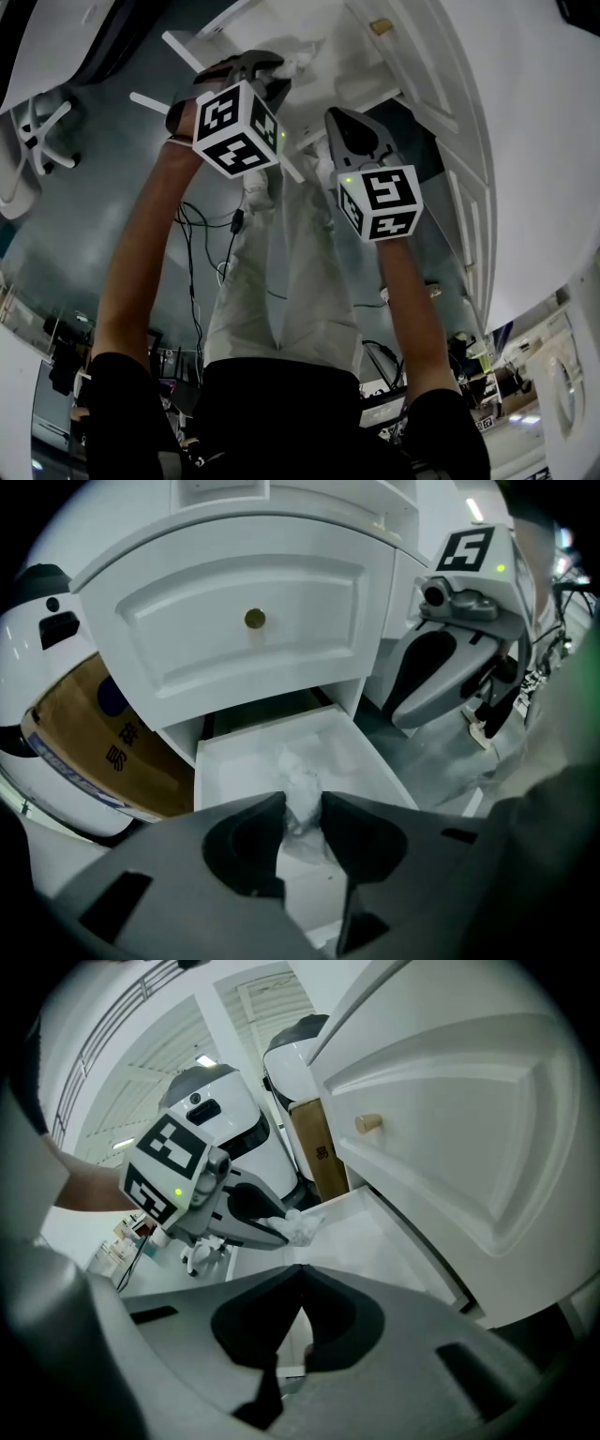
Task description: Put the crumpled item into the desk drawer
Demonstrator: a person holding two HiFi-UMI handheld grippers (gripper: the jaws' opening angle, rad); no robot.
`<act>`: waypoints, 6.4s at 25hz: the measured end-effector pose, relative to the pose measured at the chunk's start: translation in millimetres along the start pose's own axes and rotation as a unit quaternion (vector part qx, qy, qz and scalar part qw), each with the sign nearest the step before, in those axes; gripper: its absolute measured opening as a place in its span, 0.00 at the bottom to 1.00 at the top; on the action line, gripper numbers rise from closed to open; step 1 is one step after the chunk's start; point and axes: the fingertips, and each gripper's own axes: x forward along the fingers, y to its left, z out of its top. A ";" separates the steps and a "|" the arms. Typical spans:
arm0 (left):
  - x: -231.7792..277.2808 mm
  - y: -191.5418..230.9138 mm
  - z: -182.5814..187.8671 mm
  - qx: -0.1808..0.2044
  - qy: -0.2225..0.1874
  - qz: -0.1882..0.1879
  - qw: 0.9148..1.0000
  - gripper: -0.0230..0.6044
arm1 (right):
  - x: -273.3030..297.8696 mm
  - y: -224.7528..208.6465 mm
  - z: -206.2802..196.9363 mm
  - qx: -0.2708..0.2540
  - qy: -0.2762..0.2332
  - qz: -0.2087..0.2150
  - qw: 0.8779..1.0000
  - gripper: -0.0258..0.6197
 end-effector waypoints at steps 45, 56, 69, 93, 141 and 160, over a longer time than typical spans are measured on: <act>78.6 -33.1 -20.9 0.159 0.094 -0.090 0.979 0.30 | 18.3 -9.8 -49.4 0.011 0.036 0.006 0.999 0.03; 76.6 -25.6 -19.4 0.143 0.088 -0.072 0.983 0.29 | 15.2 -14.5 -53.3 0.012 0.037 0.002 0.999 0.03; 65.6 -17.2 -4.8 0.126 0.054 -0.035 0.990 0.10 | 10.9 -16.9 -46.8 0.009 0.034 -0.006 0.999 0.03; -30.2 0.4 13.0 0.023 0.028 -0.002 0.999 0.05 | -32.3 -4.8 8.5 -0.006 0.008 -0.027 1.000 0.03; -389.3 -43.7 107.5 -0.174 -0.193 0.168 0.951 0.05 | -279.3 127.7 198.9 -0.023 -0.189 -0.094 0.977 0.03; -523.5 -81.7 160.8 -0.151 -0.313 0.218 0.912 0.05 | -398.3 211.4 256.5 -0.068 -0.304 -0.104 0.945 0.03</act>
